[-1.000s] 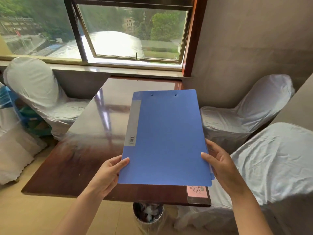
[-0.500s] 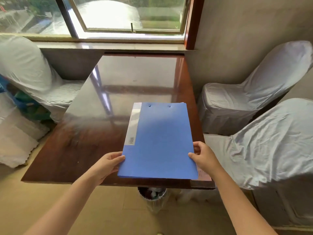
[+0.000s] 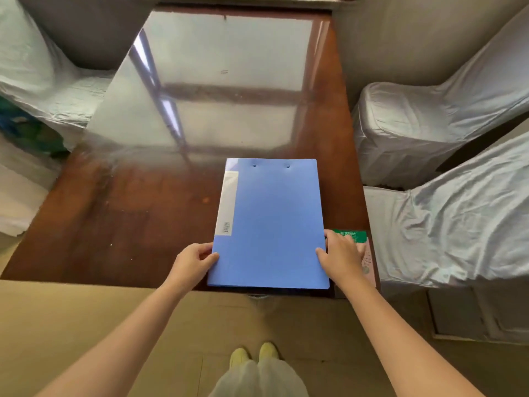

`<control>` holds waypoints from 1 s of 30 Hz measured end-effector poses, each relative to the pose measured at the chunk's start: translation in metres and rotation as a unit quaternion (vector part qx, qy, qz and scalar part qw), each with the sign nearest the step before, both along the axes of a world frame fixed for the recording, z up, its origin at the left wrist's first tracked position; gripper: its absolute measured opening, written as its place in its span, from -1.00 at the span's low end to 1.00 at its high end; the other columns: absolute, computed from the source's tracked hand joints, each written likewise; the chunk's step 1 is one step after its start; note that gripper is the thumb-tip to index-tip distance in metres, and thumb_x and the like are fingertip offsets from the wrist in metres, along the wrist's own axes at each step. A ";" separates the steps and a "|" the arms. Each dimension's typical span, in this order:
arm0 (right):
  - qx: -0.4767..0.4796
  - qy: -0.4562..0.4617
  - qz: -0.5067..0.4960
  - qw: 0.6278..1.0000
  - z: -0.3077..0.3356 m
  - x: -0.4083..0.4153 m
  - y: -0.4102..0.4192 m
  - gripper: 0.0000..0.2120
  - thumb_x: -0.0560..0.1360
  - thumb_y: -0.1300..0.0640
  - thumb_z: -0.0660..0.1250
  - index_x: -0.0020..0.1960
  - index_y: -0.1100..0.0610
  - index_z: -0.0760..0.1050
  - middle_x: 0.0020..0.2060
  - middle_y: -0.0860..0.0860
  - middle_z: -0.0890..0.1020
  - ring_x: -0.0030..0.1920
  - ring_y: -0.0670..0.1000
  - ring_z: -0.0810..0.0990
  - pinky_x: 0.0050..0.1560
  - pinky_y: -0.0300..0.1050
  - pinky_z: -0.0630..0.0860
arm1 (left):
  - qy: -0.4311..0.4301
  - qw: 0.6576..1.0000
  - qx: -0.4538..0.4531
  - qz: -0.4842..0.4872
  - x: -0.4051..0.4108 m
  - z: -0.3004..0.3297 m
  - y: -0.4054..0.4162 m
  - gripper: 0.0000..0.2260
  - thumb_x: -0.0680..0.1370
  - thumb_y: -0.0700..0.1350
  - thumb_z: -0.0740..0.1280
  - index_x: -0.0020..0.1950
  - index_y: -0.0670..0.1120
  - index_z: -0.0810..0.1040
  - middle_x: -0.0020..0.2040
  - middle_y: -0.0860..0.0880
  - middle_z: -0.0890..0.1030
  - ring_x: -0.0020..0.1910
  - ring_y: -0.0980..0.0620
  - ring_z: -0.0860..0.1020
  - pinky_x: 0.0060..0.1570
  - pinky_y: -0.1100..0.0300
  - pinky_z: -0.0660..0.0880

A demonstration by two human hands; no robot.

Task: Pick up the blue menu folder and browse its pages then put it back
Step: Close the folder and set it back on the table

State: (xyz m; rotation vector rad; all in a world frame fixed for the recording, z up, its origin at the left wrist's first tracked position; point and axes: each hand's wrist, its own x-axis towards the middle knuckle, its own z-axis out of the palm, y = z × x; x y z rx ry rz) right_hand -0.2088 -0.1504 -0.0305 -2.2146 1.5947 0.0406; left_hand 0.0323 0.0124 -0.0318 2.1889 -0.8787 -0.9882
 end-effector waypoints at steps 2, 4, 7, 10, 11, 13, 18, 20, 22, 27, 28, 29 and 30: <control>-0.025 0.017 0.012 0.999 -0.004 0.000 -0.001 -0.78 0.50 0.07 0.28 0.13 0.08 0.45 0.05 0.05 0.62 0.10 0.11 0.51 0.19 0.11 0.31 | -0.044 0.999 0.005 -0.025 -0.003 -0.004 -0.001 -0.80 0.52 -0.20 0.30 0.06 0.00 0.64 -0.25 0.05 0.62 -0.28 0.17 0.52 -0.32 0.35 0.37; -0.042 0.033 0.022 0.998 -0.006 0.000 -0.002 -0.77 0.50 0.04 0.27 0.12 0.09 0.46 0.04 0.05 0.62 0.08 0.10 0.51 0.16 0.08 0.32 | -0.065 0.998 0.006 -0.019 -0.005 -0.008 -0.002 -0.80 0.50 -0.20 0.30 0.03 0.01 0.65 -0.27 -0.12 0.64 -0.30 0.03 0.48 -0.36 0.27 0.35; -0.068 0.038 0.016 0.997 -0.004 -0.003 0.000 -0.72 0.49 0.01 0.30 0.16 0.09 0.49 0.06 0.08 0.60 0.10 0.11 0.50 0.15 0.08 0.32 | -0.078 0.997 0.019 0.017 -0.005 -0.014 -0.005 -0.69 0.49 -0.19 0.36 0.23 -0.12 0.54 -0.08 -0.14 0.62 -0.16 0.00 0.54 -0.22 0.25 0.40; -0.141 0.008 0.056 0.988 0.001 -0.008 0.012 -0.53 0.39 0.00 0.43 0.25 0.11 0.46 0.12 0.11 0.58 0.15 0.14 0.51 0.13 0.13 0.39 | -0.137 0.990 -0.004 0.039 -0.011 -0.014 0.002 -0.42 0.44 -0.12 0.44 0.41 -0.18 0.32 0.20 -0.18 0.46 0.12 -0.09 0.47 0.10 0.13 0.40; -0.157 -0.010 0.101 0.982 0.000 -0.009 0.018 -0.47 0.35 -0.01 0.48 0.26 0.11 0.46 0.17 0.12 0.57 0.19 0.16 0.51 0.14 0.15 0.41 | -0.186 0.982 -0.031 0.011 -0.013 -0.011 0.007 -0.35 0.40 -0.10 0.48 0.42 -0.17 0.31 0.25 -0.19 0.43 0.21 -0.12 0.43 0.16 0.07 0.39; -0.145 -0.012 0.216 0.966 -0.003 -0.015 0.031 -0.35 0.32 -0.07 0.49 0.34 0.06 0.39 0.35 0.11 0.46 0.37 0.16 0.38 0.31 0.18 0.30 | -0.294 0.945 -0.076 -0.124 -0.018 -0.006 0.016 -0.27 0.31 -0.03 0.55 0.41 -0.14 0.33 0.35 -0.21 0.42 0.33 -0.19 0.37 0.23 -0.05 0.40; -0.031 0.034 0.325 0.945 -0.023 -0.029 0.041 -0.31 0.45 -0.17 0.30 0.48 -0.02 0.11 0.52 0.02 0.12 0.52 0.03 0.01 0.43 -0.02 -0.19 | -0.342 0.876 0.001 -0.339 -0.035 -0.009 0.022 -0.23 0.17 0.08 0.60 0.32 -0.08 0.47 0.37 -0.20 0.45 0.34 -0.23 0.40 0.08 -0.10 0.54; -0.022 0.035 0.318 0.947 -0.026 -0.033 0.040 -0.33 0.47 -0.14 0.29 0.48 -0.02 0.11 0.51 0.01 0.14 0.51 0.02 0.04 0.44 -0.05 -0.15 | -0.341 0.876 0.009 -0.341 -0.036 -0.009 0.019 -0.26 0.16 0.05 0.62 0.30 -0.08 0.50 0.33 -0.18 0.50 0.31 -0.22 0.44 -0.04 -0.06 0.60; -0.024 0.027 0.313 0.949 -0.028 -0.036 0.039 -0.34 0.46 -0.12 0.33 0.47 0.00 0.17 0.49 0.03 0.20 0.50 0.04 0.11 0.45 -0.05 -0.06 | -0.356 0.867 0.000 -0.348 -0.036 -0.010 0.015 -0.29 0.14 0.00 0.64 0.24 -0.09 0.55 0.27 -0.20 0.56 0.25 -0.24 0.50 -0.01 -0.12 0.59; -0.035 0.021 0.309 0.950 -0.029 -0.038 0.039 -0.35 0.40 -0.09 0.41 0.41 0.04 0.30 0.44 0.07 0.33 0.45 0.07 0.25 0.42 0.01 0.17 | -0.375 0.851 -0.007 -0.367 -0.035 -0.011 0.013 -0.35 0.12 -0.02 0.65 0.17 -0.10 0.60 0.21 -0.20 0.60 0.18 -0.25 0.56 0.02 -0.16 0.56; -0.036 0.019 0.310 0.950 -0.029 -0.040 0.038 -0.35 0.39 -0.08 0.43 0.40 0.05 0.32 0.43 0.07 0.34 0.44 0.07 0.27 0.40 0.00 0.19 | -0.373 0.852 -0.010 -0.368 -0.034 -0.010 0.014 -0.37 0.13 -0.02 0.65 0.16 -0.09 0.61 0.20 -0.20 0.61 0.18 -0.24 0.56 0.01 -0.14 0.57; -0.036 0.017 0.311 0.949 -0.029 -0.042 0.038 -0.35 0.37 -0.07 0.45 0.39 0.05 0.34 0.42 0.07 0.36 0.43 0.07 0.29 0.38 0.00 0.22 | -0.371 0.852 -0.012 -0.369 -0.034 -0.010 0.015 -0.38 0.13 -0.02 0.64 0.15 -0.08 0.61 0.20 -0.19 0.61 0.17 -0.23 0.57 -0.01 -0.13 0.58; -0.036 0.018 0.314 0.949 -0.027 -0.044 0.037 -0.36 0.36 -0.05 0.47 0.37 0.06 0.36 0.40 0.07 0.39 0.41 0.08 0.33 0.36 0.00 0.26 | -0.372 0.851 -0.017 -0.370 -0.033 -0.010 0.015 -0.40 0.14 -0.01 0.64 0.14 -0.08 0.62 0.19 -0.18 0.62 0.17 -0.23 0.57 -0.02 -0.12 0.58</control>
